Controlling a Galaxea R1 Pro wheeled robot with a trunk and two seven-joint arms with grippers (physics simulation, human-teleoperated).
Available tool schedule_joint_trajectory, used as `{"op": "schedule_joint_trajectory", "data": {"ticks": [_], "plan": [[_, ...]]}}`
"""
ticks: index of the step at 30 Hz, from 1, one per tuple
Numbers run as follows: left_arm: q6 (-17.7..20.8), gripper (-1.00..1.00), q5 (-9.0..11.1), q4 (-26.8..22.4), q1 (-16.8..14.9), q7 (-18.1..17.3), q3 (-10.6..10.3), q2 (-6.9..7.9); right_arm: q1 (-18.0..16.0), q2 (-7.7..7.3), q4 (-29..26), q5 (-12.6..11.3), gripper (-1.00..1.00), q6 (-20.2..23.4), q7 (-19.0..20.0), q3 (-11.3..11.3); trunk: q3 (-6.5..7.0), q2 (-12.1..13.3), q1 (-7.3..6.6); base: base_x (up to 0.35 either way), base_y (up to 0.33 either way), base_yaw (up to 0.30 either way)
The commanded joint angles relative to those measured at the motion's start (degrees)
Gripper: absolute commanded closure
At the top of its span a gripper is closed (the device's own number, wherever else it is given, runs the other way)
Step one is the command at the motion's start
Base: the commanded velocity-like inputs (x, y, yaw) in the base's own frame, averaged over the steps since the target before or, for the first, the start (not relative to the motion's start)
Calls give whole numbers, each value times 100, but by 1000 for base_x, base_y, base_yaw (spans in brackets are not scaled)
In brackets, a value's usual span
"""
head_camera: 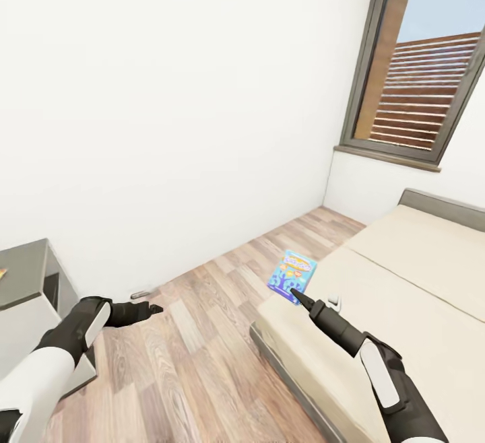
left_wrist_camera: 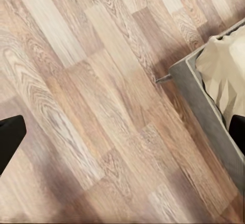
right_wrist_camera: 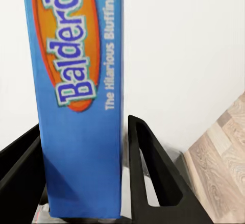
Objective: Put all the toys in the child's room - the three board games (two on the bed and one on the table), the two jigsaw puzzles on the table, and the tennis ball on the table - inside the toy box on the table in the child's room.
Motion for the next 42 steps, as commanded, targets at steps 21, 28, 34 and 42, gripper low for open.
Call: {"op": "schedule_joint_trajectory", "data": {"ticks": [21, 28, 34, 42], "plan": [[61, -100, 21, -3, -5, -18, 52, 4, -2, -2, -73, -27, 100, 37, 0, 141, 461, 840, -464, -28, -45, 266], [64, -100, 21, -3, -5, -18, 69, 8, -2, -2, -73, 19, 100, 38, 0, 168, 617, 1121, -617, 0, 0, 266], [67, -100, 25, -3, -5, -30, 78, 26, -2, 6, -79, 473, 100, 39, 14, 265, 751, 1361, -749, 0, 0, 266], [193, -100, 73, -6, -11, -102, 99, 249, -2, 1, -80, 578, 100, 39, 41, 273, 929, 1682, -925, 0, 0, 266]]}}
